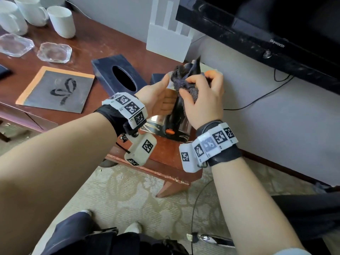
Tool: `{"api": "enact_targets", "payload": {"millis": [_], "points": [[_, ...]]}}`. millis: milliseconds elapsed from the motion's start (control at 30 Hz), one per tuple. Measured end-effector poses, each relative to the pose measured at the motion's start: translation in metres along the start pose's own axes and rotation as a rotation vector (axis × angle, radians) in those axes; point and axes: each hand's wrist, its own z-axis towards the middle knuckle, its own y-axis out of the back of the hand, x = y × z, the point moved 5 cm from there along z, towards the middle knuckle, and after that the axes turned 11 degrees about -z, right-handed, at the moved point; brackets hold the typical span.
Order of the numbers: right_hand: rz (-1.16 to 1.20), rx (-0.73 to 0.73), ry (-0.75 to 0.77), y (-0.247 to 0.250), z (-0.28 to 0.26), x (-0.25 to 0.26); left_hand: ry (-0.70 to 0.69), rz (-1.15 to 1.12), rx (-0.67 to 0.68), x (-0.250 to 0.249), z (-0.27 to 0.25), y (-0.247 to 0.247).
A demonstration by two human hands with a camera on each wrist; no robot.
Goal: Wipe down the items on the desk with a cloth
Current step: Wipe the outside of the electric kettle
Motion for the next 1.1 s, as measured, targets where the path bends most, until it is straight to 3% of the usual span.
{"api": "enact_targets", "payload": {"millis": [167, 300, 533, 700, 867, 967, 1100], "points": [[0.085, -0.088, 0.008, -0.007, -0.022, -0.001, 0.028, 0.0, 0.032, 0.005, 0.001, 0.004], [0.096, 0.008, 0.125, -0.025, -0.058, -0.005, -0.053, -0.038, 0.019, 0.002, 0.0, 0.009], [-0.048, 0.025, 0.306, -0.024, -0.048, -0.007, -0.175, 0.37, -0.018, -0.005, -0.012, 0.012], [0.096, 0.086, -0.019, -0.005, 0.0, -0.034, -0.17, 0.514, -0.005, -0.003, -0.019, 0.019], [0.032, 0.084, -0.052, 0.01, -0.004, -0.037, -0.265, 0.639, -0.142, -0.013, -0.022, 0.03], [-0.115, 0.139, -0.11, 0.003, -0.012, -0.042, -0.3, 0.733, -0.175, -0.024, -0.023, 0.031], [-0.196, 0.18, -0.075, -0.003, -0.005, -0.031, -0.332, 0.903, -0.208, -0.031, -0.025, 0.024]]}}
